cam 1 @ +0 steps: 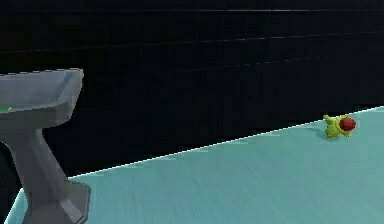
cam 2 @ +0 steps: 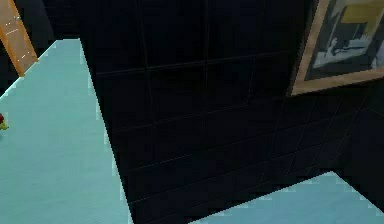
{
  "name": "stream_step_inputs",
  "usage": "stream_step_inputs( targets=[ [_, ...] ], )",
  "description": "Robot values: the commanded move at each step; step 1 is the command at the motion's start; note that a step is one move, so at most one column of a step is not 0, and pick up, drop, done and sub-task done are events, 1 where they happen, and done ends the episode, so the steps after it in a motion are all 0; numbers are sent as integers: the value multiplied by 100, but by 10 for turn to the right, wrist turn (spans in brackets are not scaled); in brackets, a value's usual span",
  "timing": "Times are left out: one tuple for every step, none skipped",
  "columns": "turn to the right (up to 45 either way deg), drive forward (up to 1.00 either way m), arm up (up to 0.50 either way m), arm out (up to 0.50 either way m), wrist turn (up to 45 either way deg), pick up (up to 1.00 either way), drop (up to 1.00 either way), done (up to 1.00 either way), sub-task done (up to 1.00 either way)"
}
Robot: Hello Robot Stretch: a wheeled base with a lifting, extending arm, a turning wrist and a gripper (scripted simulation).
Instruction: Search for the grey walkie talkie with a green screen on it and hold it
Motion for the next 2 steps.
stream_step_inputs(
  targets=[
    [-30, 0, 0, 0, 0, 0, 0, 0, 0],
    [0, 40, 0, 0, 0, 0, 0, 0, 0]
  ],
)
